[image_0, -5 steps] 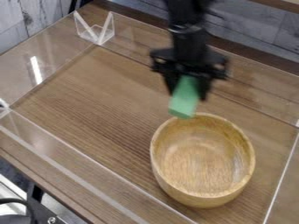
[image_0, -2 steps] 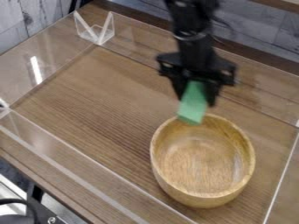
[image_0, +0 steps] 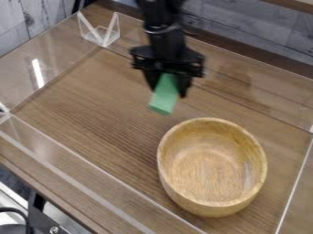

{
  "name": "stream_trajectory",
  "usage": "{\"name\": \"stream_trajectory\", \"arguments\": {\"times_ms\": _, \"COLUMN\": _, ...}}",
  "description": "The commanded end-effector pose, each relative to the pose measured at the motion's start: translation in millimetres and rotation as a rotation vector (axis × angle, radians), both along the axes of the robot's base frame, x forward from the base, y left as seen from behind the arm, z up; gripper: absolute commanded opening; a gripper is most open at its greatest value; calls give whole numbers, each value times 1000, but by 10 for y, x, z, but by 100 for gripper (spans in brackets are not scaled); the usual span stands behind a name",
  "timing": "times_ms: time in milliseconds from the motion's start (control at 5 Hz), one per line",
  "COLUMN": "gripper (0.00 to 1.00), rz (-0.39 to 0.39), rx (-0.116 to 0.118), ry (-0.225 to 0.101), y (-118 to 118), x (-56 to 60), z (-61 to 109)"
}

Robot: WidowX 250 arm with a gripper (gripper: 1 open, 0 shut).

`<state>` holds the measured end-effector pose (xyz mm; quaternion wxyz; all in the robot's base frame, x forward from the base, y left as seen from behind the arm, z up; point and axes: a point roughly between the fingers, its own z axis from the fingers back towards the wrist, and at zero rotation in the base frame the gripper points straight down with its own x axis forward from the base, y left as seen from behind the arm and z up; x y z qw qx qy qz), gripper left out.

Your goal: Move green stick from inside the wooden bowl to the table next to it

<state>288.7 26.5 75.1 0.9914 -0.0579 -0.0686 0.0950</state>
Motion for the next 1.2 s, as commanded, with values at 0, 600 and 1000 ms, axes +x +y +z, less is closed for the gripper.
{"name": "stream_trajectory", "arguments": {"times_ms": 0, "gripper": 0, "rz": -51, "rx": -4, "ry": -51, "y": -360, "x": 90, "z": 95}}
{"name": "stream_trajectory", "arguments": {"times_ms": 600, "gripper": 0, "rz": -20, "rx": 28, "ry": -82, "y": 59, "x": 154, "z": 34}}
{"name": "stream_trajectory", "arguments": {"times_ms": 1000, "gripper": 0, "rz": -13, "rx": 48, "ry": -34, "y": 231, "x": 59, "z": -123}}
